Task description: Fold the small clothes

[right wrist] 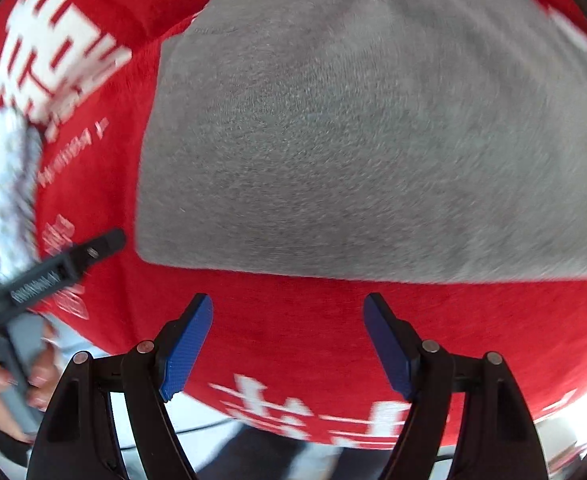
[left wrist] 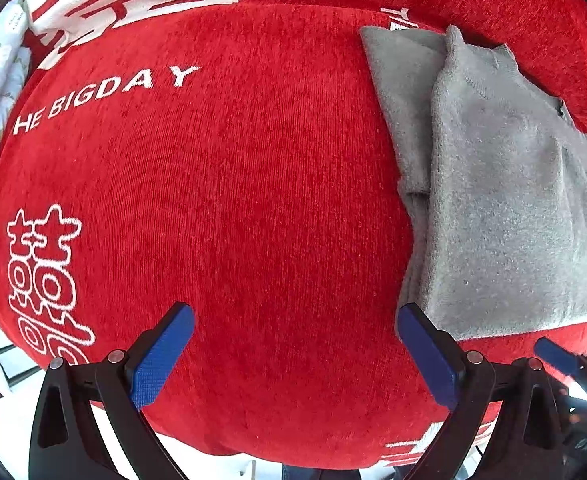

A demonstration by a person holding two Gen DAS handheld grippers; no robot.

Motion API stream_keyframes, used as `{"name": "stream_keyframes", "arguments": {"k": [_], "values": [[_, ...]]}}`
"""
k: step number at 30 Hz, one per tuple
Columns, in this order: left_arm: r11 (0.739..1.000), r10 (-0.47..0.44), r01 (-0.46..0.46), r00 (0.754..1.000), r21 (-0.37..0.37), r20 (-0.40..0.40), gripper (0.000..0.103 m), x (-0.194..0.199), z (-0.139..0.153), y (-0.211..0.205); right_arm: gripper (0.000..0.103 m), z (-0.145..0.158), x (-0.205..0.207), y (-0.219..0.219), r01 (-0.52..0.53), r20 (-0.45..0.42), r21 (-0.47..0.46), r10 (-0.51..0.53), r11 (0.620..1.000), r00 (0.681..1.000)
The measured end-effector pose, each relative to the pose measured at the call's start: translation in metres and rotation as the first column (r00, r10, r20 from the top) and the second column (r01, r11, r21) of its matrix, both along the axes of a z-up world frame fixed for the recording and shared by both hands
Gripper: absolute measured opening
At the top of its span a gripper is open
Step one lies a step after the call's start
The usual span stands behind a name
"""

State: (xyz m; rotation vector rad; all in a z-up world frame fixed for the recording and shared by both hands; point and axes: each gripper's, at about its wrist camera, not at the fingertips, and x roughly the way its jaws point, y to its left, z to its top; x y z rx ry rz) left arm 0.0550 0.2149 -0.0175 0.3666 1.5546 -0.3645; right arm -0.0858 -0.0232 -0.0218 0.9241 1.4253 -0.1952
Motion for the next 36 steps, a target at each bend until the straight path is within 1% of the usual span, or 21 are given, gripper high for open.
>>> {"name": "stream_keyframes", "arguments": {"k": [1,2,4,6,7,9,13,14,16,22,25,27,29,31,32,33,34,35,36], "values": [[1.0,-0.002,0.002,1.0,-0.004,0.0,0.102,0.0,-0.001,0.0,0.08,-0.004,-0.004,-0.004,0.063,0.025,0.077,-0.065,0.995,0.998],[1.0,-0.001,0.001,1.0,-0.014,-0.002,0.102,0.0,-0.002,0.002,0.08,-0.005,-0.01,-0.009,0.108,0.043,0.129,-0.114,0.986,0.993],[1.0,0.002,-0.002,1.0,-0.03,-0.008,0.102,0.004,-0.003,0.002,0.08,-0.011,-0.018,-0.015,0.199,0.067,0.222,-0.219,0.955,0.974],[0.999,0.003,-0.003,1.0,-0.036,-0.016,0.102,0.011,-0.004,0.007,0.08,-0.016,-0.028,-0.02,0.272,0.083,0.275,-0.304,0.922,0.949],[0.999,0.003,-0.004,1.0,-0.034,-0.019,0.102,0.013,-0.006,0.008,0.08,-0.017,-0.031,-0.021,0.293,0.09,0.287,-0.331,0.912,0.939],[1.0,-0.003,0.002,1.0,-0.024,-0.022,0.102,0.017,-0.006,0.011,0.08,-0.021,-0.04,-0.024,0.349,0.111,0.315,-0.4,0.882,0.91],[0.999,-0.027,0.027,0.999,-0.021,-0.018,0.102,0.019,-0.005,0.005,0.081,-0.031,-0.058,-0.034,0.443,0.106,0.375,-0.513,0.814,0.852],[0.999,-0.034,0.033,0.999,-0.02,-0.016,0.102,0.017,-0.004,0.001,0.08,-0.033,-0.06,-0.036,0.46,0.108,0.389,-0.536,0.798,0.838],[0.999,-0.044,0.043,0.999,-0.016,-0.013,0.102,0.018,-0.005,-0.004,0.081,-0.034,-0.06,-0.037,0.477,0.12,0.402,-0.562,0.781,0.818],[0.998,-0.06,0.06,0.998,-0.02,-0.012,0.102,0.024,-0.005,-0.011,0.082,-0.037,-0.04,-0.038,0.469,0.15,0.432,-0.574,0.771,0.805],[0.998,-0.064,0.064,0.998,-0.022,-0.01,0.102,0.017,-0.004,-0.015,0.084,-0.041,-0.035,-0.039,0.481,0.157,0.456,-0.6,0.749,0.785],[0.997,-0.071,0.071,0.997,-0.025,-0.008,0.102,0.019,-0.004,-0.017,0.084,-0.043,-0.031,-0.038,0.502,0.154,0.48,-0.632,0.719,0.759],[0.996,-0.074,0.073,0.997,-0.043,-0.012,0.102,0.022,-0.003,-0.02,0.084,-0.047,-0.028,-0.037,0.529,0.133,0.52,-0.676,0.67,0.725],[0.994,-0.057,0.054,0.998,-0.092,-0.028,0.102,0.03,-0.002,-0.019,0.083,-0.048,-0.028,-0.036,0.55,0.111,0.556,-0.712,0.623,0.694],[0.992,-0.051,0.046,0.998,-0.116,-0.038,0.102,0.034,-0.001,-0.02,0.081,-0.048,-0.029,-0.037,0.561,0.098,0.567,-0.726,0.603,0.681],[0.989,-0.046,0.038,0.998,-0.145,-0.05,0.102,0.038,0.0,-0.02,0.066,-0.048,-0.029,-0.038,0.569,0.086,0.578,-0.736,0.586,0.671],[0.984,-0.043,0.032,0.997,-0.176,-0.061,0.102,0.042,0.001,-0.021,0.037,-0.049,-0.03,-0.038,0.571,0.075,0.585,-0.739,0.576,0.669],[0.978,-0.044,0.028,0.996,-0.208,-0.073,0.102,0.047,0.002,-0.022,0.021,-0.049,-0.03,-0.039,0.571,0.063,0.591,-0.738,0.57,0.672],[0.972,-0.048,0.026,0.995,-0.235,-0.087,0.102,0.05,0.002,-0.024,0.008,-0.049,-0.031,-0.041,0.564,0.066,0.598,-0.736,0.569,0.673]]}}
